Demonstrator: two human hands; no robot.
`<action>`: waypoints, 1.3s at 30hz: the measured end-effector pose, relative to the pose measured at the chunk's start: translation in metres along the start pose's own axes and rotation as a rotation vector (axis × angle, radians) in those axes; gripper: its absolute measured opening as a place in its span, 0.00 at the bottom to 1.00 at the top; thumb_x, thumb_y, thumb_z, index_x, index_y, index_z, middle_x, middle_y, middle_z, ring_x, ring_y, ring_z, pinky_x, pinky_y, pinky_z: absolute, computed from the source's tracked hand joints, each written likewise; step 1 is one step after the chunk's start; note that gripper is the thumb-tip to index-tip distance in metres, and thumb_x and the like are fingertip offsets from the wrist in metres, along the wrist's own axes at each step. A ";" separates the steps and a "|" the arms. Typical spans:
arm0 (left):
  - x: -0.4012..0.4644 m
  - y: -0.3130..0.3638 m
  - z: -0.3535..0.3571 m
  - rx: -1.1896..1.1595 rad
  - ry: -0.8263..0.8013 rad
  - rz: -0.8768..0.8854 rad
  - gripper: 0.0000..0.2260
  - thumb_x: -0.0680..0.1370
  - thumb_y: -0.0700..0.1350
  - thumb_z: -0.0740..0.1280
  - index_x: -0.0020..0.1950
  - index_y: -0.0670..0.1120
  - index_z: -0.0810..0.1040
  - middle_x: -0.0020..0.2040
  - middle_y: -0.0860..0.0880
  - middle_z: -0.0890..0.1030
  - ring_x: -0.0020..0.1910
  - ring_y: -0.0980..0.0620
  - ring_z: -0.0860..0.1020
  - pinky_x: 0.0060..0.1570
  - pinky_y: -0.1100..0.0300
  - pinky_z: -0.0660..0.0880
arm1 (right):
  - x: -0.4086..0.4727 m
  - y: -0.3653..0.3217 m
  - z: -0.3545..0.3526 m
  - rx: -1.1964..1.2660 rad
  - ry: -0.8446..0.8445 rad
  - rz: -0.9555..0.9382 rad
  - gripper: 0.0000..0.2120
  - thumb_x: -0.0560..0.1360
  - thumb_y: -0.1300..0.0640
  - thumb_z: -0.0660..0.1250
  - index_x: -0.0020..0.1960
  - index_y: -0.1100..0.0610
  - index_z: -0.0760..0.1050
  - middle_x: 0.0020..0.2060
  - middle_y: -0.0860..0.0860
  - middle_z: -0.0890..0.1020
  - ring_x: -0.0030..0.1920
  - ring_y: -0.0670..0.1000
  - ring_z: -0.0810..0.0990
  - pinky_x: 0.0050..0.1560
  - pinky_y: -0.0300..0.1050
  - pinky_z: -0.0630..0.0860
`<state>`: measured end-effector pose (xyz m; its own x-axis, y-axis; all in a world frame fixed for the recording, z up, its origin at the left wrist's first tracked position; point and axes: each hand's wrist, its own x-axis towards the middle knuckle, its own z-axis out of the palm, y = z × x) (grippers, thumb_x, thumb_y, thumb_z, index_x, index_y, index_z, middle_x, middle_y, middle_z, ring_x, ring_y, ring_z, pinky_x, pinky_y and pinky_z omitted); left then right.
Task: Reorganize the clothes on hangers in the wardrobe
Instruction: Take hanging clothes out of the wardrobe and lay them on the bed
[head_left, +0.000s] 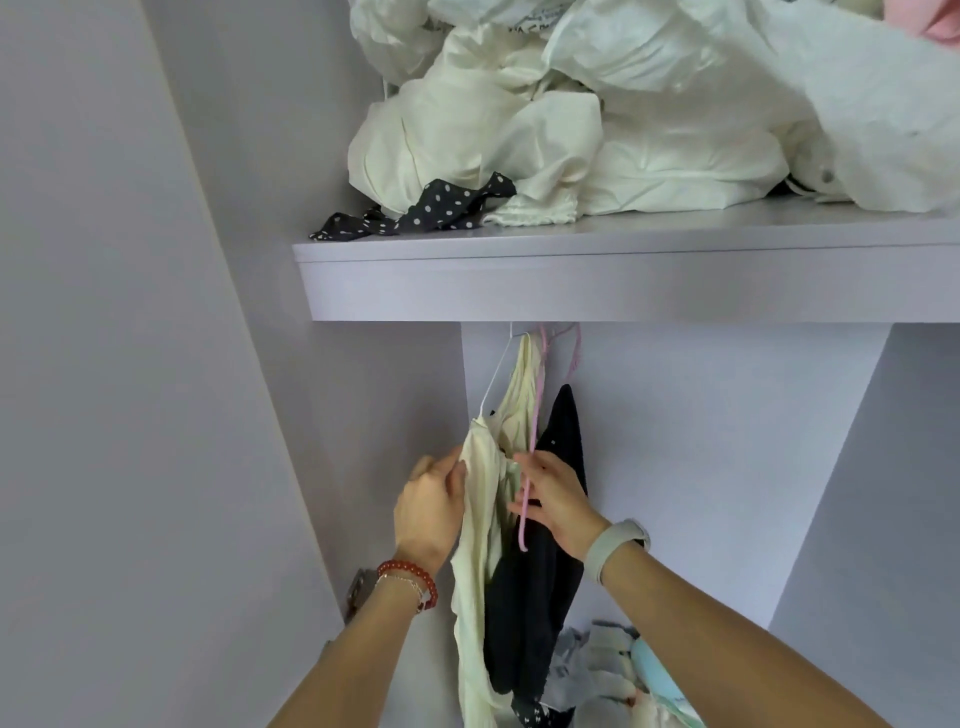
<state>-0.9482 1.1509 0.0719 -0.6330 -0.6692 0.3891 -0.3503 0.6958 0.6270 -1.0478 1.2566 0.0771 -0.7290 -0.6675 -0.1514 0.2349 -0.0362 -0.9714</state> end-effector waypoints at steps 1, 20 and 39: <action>-0.002 0.000 0.002 -0.014 0.010 0.005 0.15 0.81 0.45 0.56 0.65 0.51 0.74 0.50 0.48 0.74 0.46 0.46 0.77 0.45 0.60 0.70 | 0.001 0.002 -0.001 -0.058 0.096 -0.051 0.06 0.79 0.57 0.56 0.51 0.57 0.71 0.35 0.51 0.70 0.33 0.48 0.70 0.34 0.41 0.74; -0.026 0.049 0.032 -0.003 0.331 0.196 0.17 0.73 0.36 0.67 0.62 0.42 0.74 0.58 0.41 0.74 0.58 0.40 0.70 0.57 0.44 0.63 | -0.057 0.013 -0.103 -0.437 0.638 -0.589 0.14 0.77 0.61 0.60 0.33 0.61 0.67 0.25 0.51 0.64 0.26 0.44 0.62 0.29 0.31 0.63; -0.179 0.145 0.209 -0.306 -1.116 0.618 0.06 0.77 0.40 0.64 0.47 0.44 0.80 0.37 0.51 0.81 0.35 0.59 0.76 0.38 0.69 0.68 | -0.371 0.093 -0.261 -1.342 0.948 0.082 0.14 0.75 0.50 0.64 0.36 0.58 0.77 0.25 0.53 0.77 0.28 0.58 0.74 0.31 0.41 0.65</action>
<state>-1.0301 1.4265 -0.0480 -0.9104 0.4138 -0.0061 0.2779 0.6222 0.7318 -0.9236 1.6948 -0.0047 -0.9715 0.0483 0.2320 -0.0330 0.9420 -0.3341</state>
